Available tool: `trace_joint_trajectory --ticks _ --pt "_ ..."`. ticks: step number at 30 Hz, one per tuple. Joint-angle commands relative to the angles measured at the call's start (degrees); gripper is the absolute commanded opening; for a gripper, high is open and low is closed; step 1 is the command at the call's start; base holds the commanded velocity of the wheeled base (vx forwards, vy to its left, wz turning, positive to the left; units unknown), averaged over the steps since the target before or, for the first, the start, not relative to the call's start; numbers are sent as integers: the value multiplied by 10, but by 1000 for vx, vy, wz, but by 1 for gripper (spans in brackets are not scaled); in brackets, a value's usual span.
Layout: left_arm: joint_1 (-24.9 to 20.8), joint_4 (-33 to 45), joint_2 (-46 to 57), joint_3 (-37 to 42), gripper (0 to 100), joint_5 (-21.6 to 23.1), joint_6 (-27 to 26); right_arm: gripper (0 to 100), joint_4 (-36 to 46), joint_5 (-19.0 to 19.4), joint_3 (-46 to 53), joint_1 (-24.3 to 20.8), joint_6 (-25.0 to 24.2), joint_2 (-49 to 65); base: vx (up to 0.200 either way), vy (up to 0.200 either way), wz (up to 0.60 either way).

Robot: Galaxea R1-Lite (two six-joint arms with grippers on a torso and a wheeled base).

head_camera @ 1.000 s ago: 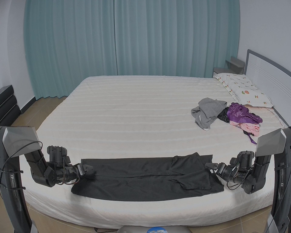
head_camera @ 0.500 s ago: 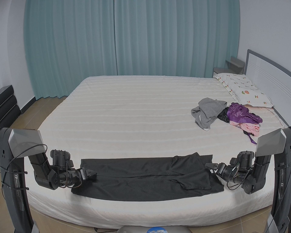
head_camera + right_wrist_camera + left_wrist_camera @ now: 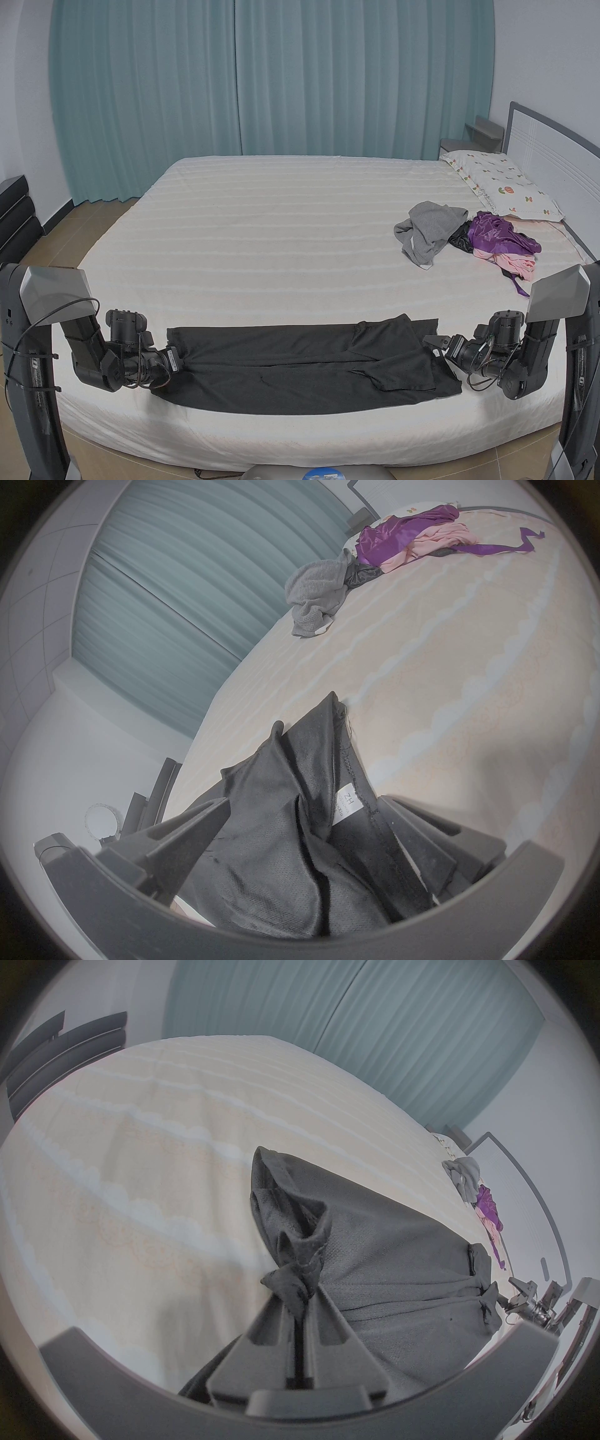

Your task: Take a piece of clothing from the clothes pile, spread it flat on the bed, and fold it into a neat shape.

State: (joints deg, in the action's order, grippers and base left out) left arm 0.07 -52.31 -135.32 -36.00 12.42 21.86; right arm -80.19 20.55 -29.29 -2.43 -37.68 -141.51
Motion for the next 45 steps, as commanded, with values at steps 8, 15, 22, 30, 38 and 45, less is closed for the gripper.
trace_joint_trajectory --ticks 8,15,22,30,38,45 --pt "4 -1 15 -5 0 0 19 100 -4 -5 2 19 -15 28 0 0 0" --pt "1 -42 12 1 0 -1 36 100 2 -5 -6 66 -20 40 0 0 0" --pt "0 -44 11 -3 0 -1 68 100 2 -5 -16 70 -20 23 0 0 0" --pt "-1 -44 8 -9 0 0 73 100 2 -5 -16 70 -20 22 -150 0 0" --pt "-8 -39 8 -50 0 -1 136 100 2 -5 -18 69 -20 20 0 0 0" --pt "-17 -39 12 -48 0 -1 137 100 2 -5 -16 69 -21 21 0 -114 0"
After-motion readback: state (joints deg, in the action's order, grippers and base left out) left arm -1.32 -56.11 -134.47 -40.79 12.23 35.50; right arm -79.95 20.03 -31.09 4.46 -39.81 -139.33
